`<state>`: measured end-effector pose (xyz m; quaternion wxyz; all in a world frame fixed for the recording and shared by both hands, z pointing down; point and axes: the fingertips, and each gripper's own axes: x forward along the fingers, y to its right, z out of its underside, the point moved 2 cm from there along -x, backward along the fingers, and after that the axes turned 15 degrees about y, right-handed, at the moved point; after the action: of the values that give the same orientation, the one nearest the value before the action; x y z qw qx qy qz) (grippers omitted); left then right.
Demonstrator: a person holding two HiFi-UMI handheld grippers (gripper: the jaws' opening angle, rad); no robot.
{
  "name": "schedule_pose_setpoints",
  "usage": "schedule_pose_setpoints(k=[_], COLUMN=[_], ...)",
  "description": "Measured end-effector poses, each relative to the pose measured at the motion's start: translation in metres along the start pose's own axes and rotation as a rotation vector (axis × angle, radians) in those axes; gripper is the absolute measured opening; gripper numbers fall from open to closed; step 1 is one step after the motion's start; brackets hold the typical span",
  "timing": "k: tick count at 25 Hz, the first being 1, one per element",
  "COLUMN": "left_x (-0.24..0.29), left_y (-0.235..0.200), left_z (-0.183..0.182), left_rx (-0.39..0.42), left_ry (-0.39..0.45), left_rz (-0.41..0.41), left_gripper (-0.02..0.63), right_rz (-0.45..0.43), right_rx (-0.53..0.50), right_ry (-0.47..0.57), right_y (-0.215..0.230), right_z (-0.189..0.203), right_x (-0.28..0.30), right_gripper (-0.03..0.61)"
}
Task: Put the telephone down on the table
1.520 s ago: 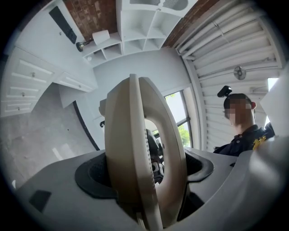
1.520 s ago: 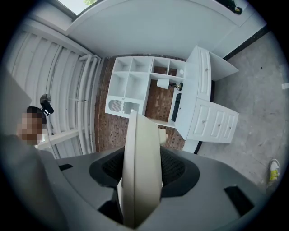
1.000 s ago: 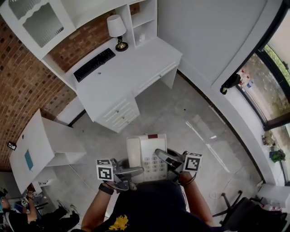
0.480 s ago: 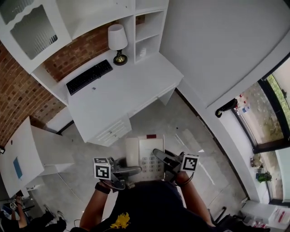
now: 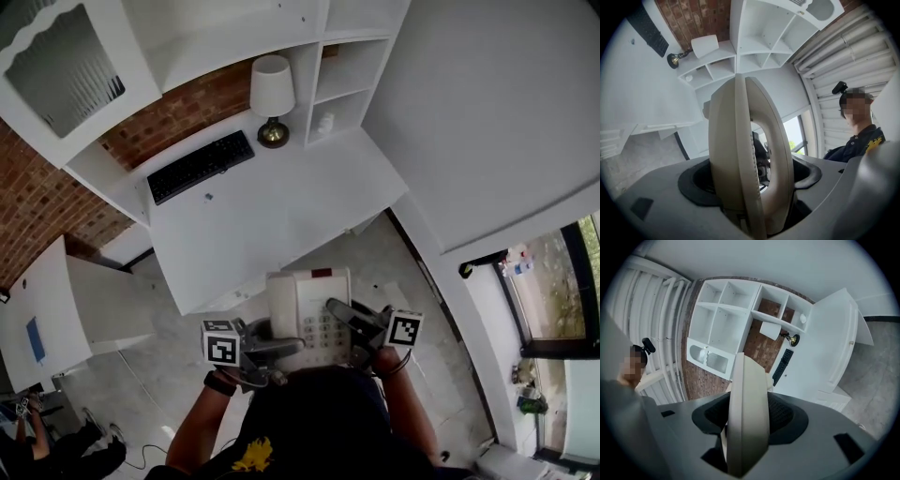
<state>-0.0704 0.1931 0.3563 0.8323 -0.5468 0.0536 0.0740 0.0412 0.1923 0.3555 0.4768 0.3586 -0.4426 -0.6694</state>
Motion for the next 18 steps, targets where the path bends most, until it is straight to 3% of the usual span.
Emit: schedule_pose_setpoints(k=[4, 8, 18], left_x=[0.003, 0.010, 0.091], left_y=[-0.014, -0.030, -0.074], left_z=[-0.020, -0.052, -0.167], left_rx=[-0.002, 0.023, 0.164], left_ry=[0.027, 0.126, 0.394], left_rz=[-0.042, -0.087, -0.217], left_gripper=[0.436, 0.436, 0.434], right_rz=[-0.016, -0.056, -0.237], right_rx=[0.005, 0.033, 0.060], right_ry=[-0.085, -0.157, -0.382], right_y=[0.009, 0.023, 0.055], right_z=[-0.012, -0.028, -0.142], right_x=[0.031, 0.066, 0.188], right_gripper=[0.218, 0.218, 0.213])
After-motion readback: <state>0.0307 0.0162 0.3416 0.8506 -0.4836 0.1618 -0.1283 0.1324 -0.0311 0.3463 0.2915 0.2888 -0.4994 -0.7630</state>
